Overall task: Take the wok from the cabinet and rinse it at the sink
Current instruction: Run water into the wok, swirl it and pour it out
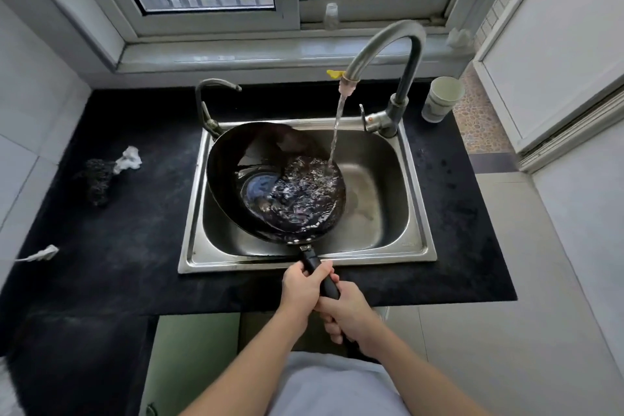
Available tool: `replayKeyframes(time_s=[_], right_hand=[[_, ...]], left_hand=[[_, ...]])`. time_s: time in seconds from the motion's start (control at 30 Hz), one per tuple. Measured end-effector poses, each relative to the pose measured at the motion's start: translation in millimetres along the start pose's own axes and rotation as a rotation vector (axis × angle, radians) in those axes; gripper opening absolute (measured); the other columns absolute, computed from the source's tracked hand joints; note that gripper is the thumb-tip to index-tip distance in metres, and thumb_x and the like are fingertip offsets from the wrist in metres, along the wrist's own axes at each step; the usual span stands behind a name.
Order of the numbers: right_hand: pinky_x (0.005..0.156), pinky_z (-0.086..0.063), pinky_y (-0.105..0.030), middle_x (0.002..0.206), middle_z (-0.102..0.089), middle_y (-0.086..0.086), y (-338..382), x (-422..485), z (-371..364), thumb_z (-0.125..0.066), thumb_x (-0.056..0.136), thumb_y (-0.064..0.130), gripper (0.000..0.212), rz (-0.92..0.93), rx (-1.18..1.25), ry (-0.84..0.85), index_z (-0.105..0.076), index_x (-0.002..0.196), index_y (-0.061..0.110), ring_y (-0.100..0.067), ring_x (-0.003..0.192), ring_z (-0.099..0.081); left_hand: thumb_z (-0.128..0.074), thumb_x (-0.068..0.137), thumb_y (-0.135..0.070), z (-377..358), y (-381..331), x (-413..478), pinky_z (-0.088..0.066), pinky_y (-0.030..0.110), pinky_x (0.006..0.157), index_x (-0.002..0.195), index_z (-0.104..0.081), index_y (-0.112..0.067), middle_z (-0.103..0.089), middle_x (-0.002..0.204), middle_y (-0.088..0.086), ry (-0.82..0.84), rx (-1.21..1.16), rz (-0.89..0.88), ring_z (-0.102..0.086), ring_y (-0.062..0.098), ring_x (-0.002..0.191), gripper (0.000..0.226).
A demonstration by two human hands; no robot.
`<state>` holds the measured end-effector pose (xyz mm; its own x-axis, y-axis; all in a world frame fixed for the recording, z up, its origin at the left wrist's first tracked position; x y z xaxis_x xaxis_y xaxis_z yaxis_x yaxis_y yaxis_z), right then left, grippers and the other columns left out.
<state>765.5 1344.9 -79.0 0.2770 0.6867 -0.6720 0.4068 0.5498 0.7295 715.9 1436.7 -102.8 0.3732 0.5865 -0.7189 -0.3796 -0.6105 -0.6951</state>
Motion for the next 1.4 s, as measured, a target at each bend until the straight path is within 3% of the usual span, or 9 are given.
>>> replayKeyframes(time_s=[0.13,0.5,0.67,0.87,1.0,1.07,1.13,1.27,1.4], right_hand=[[0.036,-0.039,-0.023,0.052,-0.05,0.0,-5,-4,0,-0.06,0.093,0.009,0.007,0.01,-0.044,-0.053,-0.061,0.086,0.006,-0.012,0.039,-0.044],[0.037,-0.046,-0.028,0.06,-0.061,-0.007,-13,-16,35,-0.062,0.088,0.027,0.025,-0.012,-0.322,-0.359,-0.058,0.101,0.005,-0.017,0.036,-0.054],[0.035,-0.049,-0.029,0.068,-0.065,-0.004,-15,-19,60,-0.065,0.088,0.034,0.021,0.013,-0.522,-0.452,-0.058,0.084,0.015,-0.013,0.035,-0.056],[0.06,-0.045,-0.021,0.097,-0.073,-0.008,-5,-21,70,-0.065,0.09,0.032,0.029,0.087,-0.653,-0.459,-0.066,0.11,0.011,-0.015,0.072,-0.06],[0.056,-0.047,-0.022,0.079,-0.069,0.004,-10,-21,70,-0.066,0.089,0.032,0.009,0.076,-0.61,-0.419,-0.065,0.094,0.024,-0.008,0.063,-0.062],[0.049,-0.043,-0.014,0.065,-0.061,0.011,-12,-20,70,-0.066,0.089,0.03,0.017,0.082,-0.61,-0.395,-0.055,0.077,0.035,0.001,0.05,-0.059],[0.047,-0.044,-0.014,0.062,-0.061,0.009,-13,-19,71,-0.066,0.089,0.03,0.017,0.064,-0.619,-0.37,-0.054,0.077,0.033,0.004,0.046,-0.059],[0.04,-0.049,-0.029,0.06,-0.064,0.0,-8,-12,72,-0.065,0.089,0.027,0.014,0.047,-0.575,-0.309,-0.058,0.079,0.022,-0.012,0.041,-0.061],[0.037,-0.046,-0.03,0.057,-0.062,-0.002,0,-5,74,-0.063,0.09,0.024,0.019,0.051,-0.559,-0.281,-0.054,0.073,0.023,-0.021,0.039,-0.059]], left_hand=[[-0.069,0.089,-0.01,-2,9,0,-0.059,0.04,0.081,0.098,-0.067,0.003,-0.072,0.073,0.008,0.067,-0.06,0.041,-0.069,0.02,0.073,0.016],[-0.061,0.093,-0.004,-48,18,0,-0.058,0.03,0.068,0.094,-0.059,0.001,-0.058,0.073,0.01,0.383,-0.302,0.222,-0.059,0.021,0.071,0.006],[-0.06,0.093,-0.005,-71,18,2,-0.057,0.032,0.075,0.096,-0.057,-0.002,-0.056,0.075,0.009,0.489,-0.317,0.291,-0.059,0.022,0.076,0.006],[-0.055,0.095,-0.002,-78,12,-2,-0.055,0.031,0.078,0.092,-0.055,-0.002,-0.052,0.074,0.009,0.534,-0.365,0.293,-0.054,0.02,0.074,0.003],[-0.055,0.094,-0.001,-76,13,-3,-0.053,0.032,0.081,0.088,-0.057,-0.003,-0.052,0.074,0.009,0.53,-0.353,0.262,-0.056,0.019,0.073,0.007],[-0.055,0.094,0.001,-75,13,-3,-0.054,0.031,0.077,0.088,-0.056,-0.004,-0.054,0.076,0.008,0.519,-0.341,0.237,-0.057,0.019,0.071,0.008],[-0.055,0.095,0.0,-73,13,-3,-0.052,0.033,0.078,0.089,-0.057,-0.004,-0.057,0.077,0.008,0.506,-0.325,0.226,-0.059,0.018,0.071,0.007],[-0.06,0.094,-0.005,-69,13,3,-0.05,0.037,0.084,0.091,-0.063,-0.002,-0.064,0.074,0.007,0.437,-0.287,0.231,-0.062,0.018,0.072,0.005],[-0.061,0.093,-0.006,-71,9,10,-0.051,0.034,0.08,0.095,-0.062,-0.003,-0.064,0.076,0.006,0.41,-0.301,0.231,-0.062,0.018,0.074,0.004]])
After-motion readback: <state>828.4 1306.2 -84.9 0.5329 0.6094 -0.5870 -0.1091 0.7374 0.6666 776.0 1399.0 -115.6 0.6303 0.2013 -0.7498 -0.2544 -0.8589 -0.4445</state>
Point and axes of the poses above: each hand's wrist, its own x-axis towards the middle knuckle, its own z-axis out of the back of the hand, y = z × x, the point moved 4 cm from there along x, towards the middle knuckle
